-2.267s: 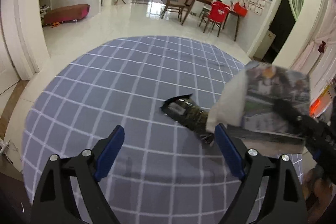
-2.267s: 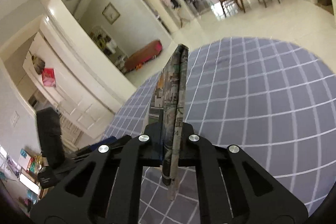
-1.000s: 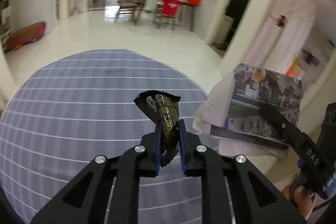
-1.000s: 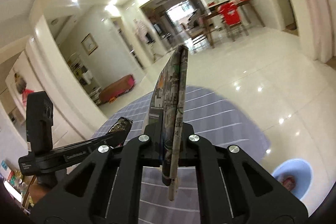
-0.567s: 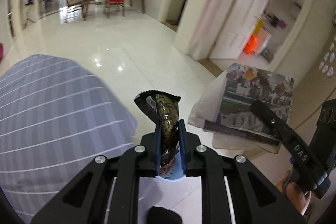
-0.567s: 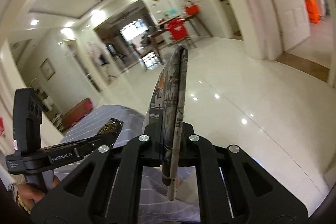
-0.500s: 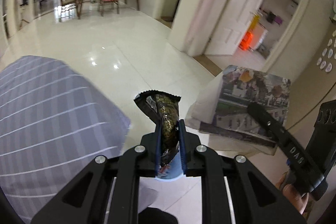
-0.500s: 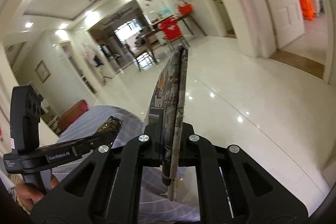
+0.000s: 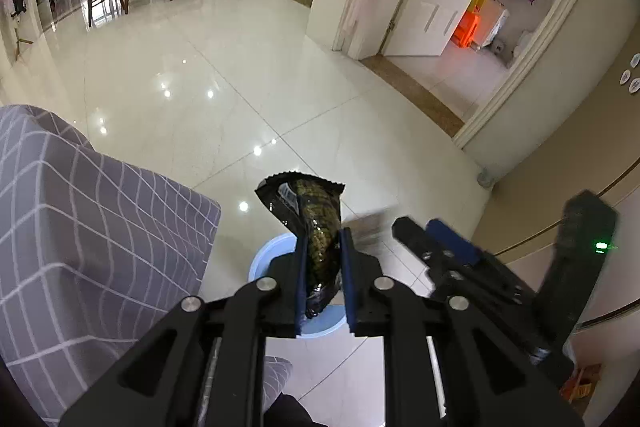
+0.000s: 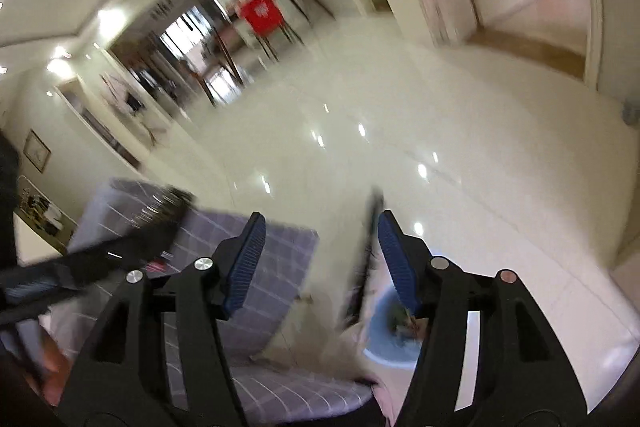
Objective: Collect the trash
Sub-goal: 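Carry both items over the blue bucket and open both tools to drop them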
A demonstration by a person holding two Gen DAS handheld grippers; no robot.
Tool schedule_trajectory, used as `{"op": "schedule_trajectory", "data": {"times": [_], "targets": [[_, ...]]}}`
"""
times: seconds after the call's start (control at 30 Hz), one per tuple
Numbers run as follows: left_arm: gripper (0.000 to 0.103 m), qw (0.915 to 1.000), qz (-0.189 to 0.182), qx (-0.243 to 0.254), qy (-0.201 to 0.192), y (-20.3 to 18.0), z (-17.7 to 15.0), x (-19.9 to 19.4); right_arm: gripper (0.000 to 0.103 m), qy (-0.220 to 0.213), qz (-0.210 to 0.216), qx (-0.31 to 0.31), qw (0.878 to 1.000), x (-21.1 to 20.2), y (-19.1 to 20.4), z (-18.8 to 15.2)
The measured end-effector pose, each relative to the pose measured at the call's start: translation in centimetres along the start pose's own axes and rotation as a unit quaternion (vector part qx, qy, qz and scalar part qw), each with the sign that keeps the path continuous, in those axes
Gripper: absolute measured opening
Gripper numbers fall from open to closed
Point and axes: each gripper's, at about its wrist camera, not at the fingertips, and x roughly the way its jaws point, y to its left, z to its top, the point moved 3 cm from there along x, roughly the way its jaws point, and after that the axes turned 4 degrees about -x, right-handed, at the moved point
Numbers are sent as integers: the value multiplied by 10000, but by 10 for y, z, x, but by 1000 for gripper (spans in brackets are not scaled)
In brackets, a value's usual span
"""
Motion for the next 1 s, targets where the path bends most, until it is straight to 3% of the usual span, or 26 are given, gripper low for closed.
{"op": "schedule_trajectory", "data": {"times": [0.33, 0.8, 0.83, 0.9, 0.93, 0.97, 1.0], "targets": [[15, 9996, -14, 207, 180, -18, -1, 21, 63, -486, 1, 15, 9988, -43, -1, 9], [16, 9991, -188, 379, 91, -40, -7, 17, 68, -1110, -27, -15, 9938, -95, 6, 26], [20, 9990, -203, 387, 74, -41, -6, 16, 68, -1148, -25, 5, 9934, -99, 6, 27], [45, 9990, -253, 380, 26, -42, -6, 13, 70, -1219, -25, 47, 9925, -106, 6, 28], [81, 9991, -263, 327, 31, -41, -5, 12, 70, -1231, 8, 97, 9923, -109, 5, 29], [90, 9994, -216, 260, -8, -41, -4, 10, 71, -1237, 43, 128, 9922, -112, 4, 30], [90, 9996, -170, 158, -144, -37, -4, 4, 71, -1256, 74, 144, 9919, -115, 3, 31]]}}
